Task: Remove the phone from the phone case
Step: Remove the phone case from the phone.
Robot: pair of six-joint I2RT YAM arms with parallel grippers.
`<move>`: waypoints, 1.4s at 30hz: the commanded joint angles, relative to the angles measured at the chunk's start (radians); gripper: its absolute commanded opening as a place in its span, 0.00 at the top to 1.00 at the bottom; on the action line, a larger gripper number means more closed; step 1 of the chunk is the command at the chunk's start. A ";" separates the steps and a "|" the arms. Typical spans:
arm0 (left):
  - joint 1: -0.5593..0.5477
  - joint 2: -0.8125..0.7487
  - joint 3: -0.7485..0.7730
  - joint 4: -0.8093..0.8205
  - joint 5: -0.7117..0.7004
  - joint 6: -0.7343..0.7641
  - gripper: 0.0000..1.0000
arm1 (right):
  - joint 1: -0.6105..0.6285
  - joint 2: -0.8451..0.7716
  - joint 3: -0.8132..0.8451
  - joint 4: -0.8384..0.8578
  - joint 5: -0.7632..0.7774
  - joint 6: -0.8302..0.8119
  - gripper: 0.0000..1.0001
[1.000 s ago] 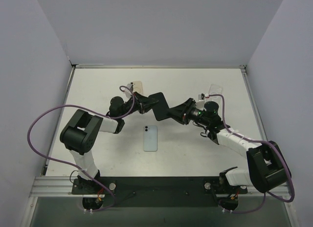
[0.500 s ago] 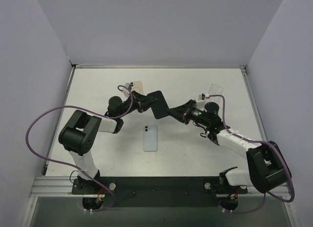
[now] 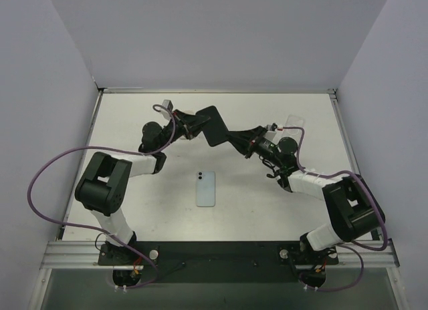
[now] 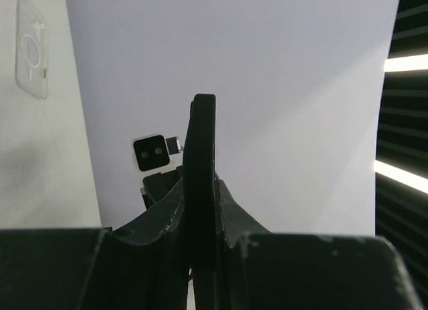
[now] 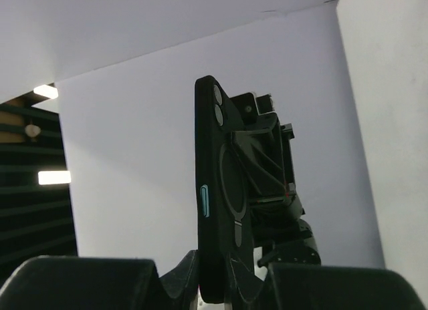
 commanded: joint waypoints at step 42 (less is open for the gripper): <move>-0.093 -0.206 0.400 0.498 -0.467 -0.197 1.00 | 0.170 0.439 0.689 0.400 0.343 0.537 1.00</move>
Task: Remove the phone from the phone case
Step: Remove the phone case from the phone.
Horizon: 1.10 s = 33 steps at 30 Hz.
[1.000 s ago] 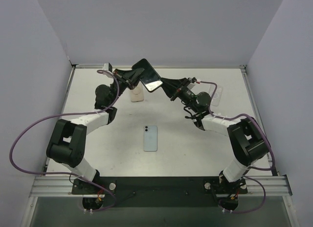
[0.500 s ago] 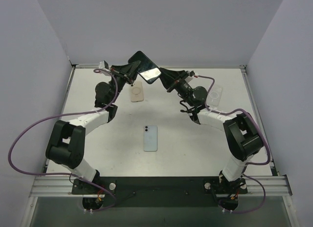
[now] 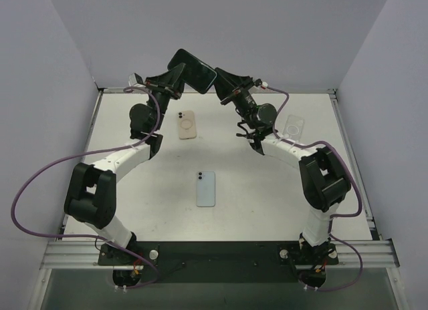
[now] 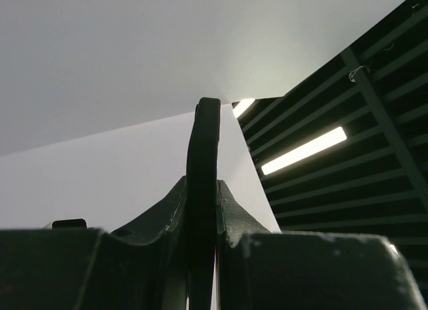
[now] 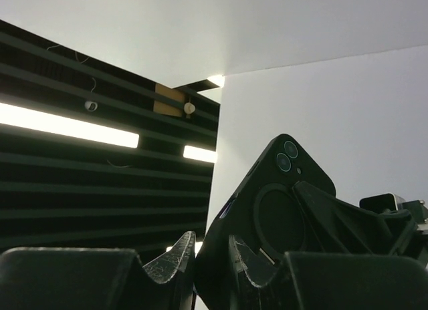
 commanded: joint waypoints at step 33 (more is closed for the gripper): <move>-0.191 -0.168 0.222 -0.031 0.355 0.090 1.00 | -0.041 -0.148 -0.009 -0.896 -0.537 -0.688 1.00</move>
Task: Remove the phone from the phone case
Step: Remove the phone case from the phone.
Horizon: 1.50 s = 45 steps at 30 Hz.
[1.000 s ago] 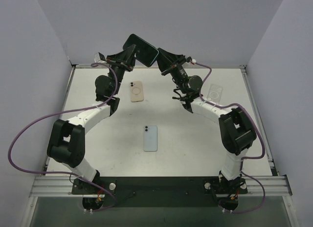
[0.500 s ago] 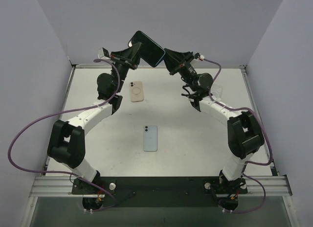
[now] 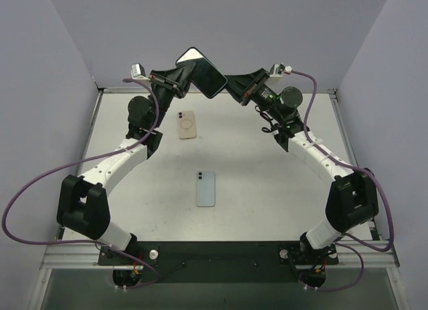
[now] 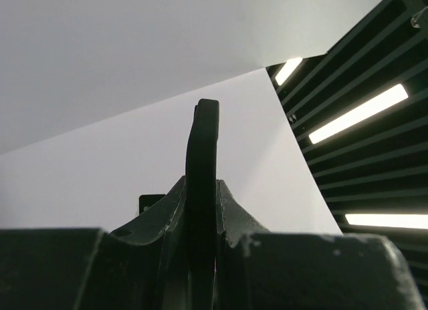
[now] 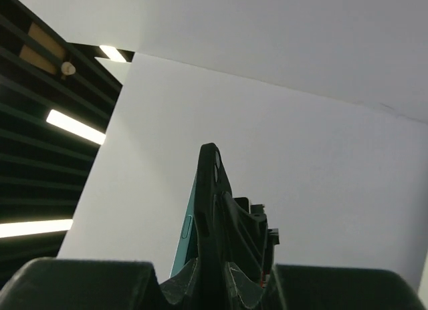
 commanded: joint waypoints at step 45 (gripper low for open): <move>-0.118 0.221 0.026 0.267 0.574 -0.126 0.66 | -0.117 -0.040 -0.304 -0.198 -0.229 -0.158 1.00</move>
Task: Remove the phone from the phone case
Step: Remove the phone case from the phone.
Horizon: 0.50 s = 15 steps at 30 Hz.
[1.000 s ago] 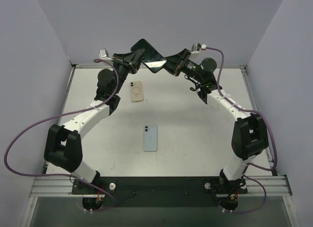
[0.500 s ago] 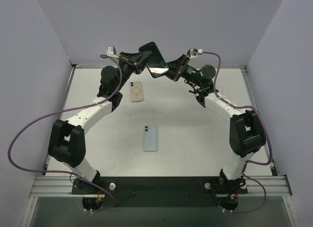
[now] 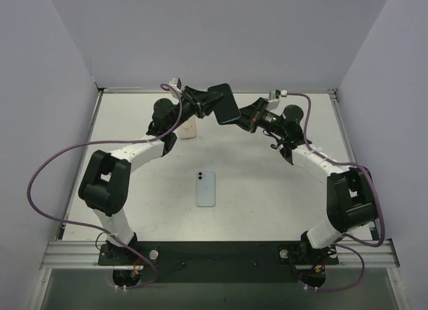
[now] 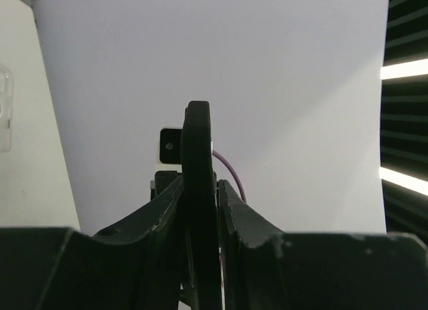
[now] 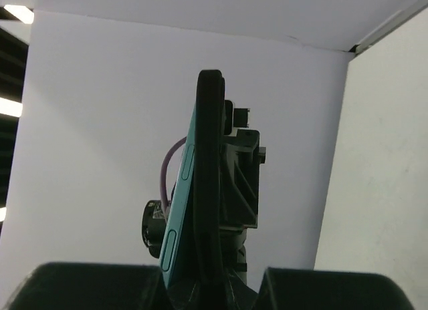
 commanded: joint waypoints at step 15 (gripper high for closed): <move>-0.081 0.019 -0.288 0.452 0.419 -0.037 0.18 | -0.078 -0.251 -0.061 -0.893 0.306 -0.540 1.00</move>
